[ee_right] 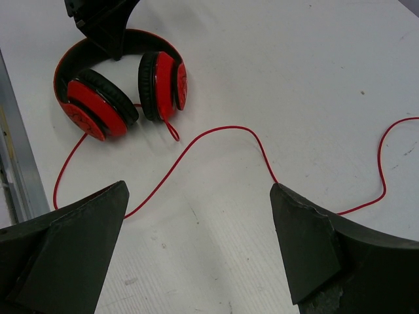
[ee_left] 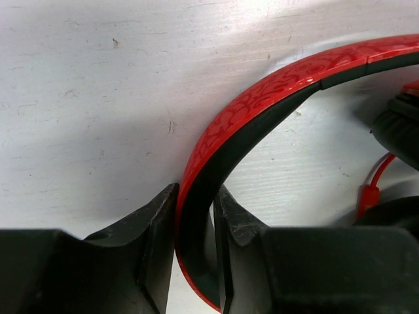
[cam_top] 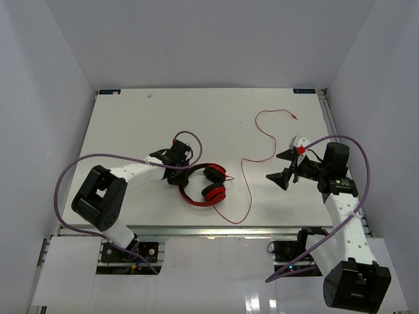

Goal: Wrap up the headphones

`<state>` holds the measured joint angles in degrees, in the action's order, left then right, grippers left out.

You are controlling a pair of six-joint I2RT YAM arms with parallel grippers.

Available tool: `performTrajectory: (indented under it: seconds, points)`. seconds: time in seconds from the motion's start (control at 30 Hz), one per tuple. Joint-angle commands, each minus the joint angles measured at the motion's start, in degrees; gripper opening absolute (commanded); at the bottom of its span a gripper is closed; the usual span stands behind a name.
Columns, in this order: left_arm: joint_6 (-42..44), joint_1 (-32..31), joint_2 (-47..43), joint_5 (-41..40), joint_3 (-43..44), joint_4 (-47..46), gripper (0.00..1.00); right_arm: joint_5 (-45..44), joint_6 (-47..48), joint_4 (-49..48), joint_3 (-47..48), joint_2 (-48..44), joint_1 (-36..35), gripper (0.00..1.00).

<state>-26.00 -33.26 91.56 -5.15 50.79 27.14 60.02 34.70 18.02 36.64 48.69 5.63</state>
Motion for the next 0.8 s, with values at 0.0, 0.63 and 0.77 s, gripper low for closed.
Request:
performTrajectory:
  seconds: [0.0, 0.63, 0.77]
  points:
    - [-0.21, -0.49, 3.51, -5.46, -2.63, -0.3, 0.22, 2.32, 0.01, -0.73, 0.27, -0.79, 0.26, 0.95]
    - [6.38, 5.24, -16.8, 1.71, 21.59, 4.65, 0.0, -1.25, -11.98, -25.21, 10.26, 15.62, -15.83, 0.9]
    - [5.9, 6.73, -17.28, 2.77, 29.03, 6.58, 0.0, 1.4, -24.06, -38.94, 13.72, 21.95, -17.58, 0.9]
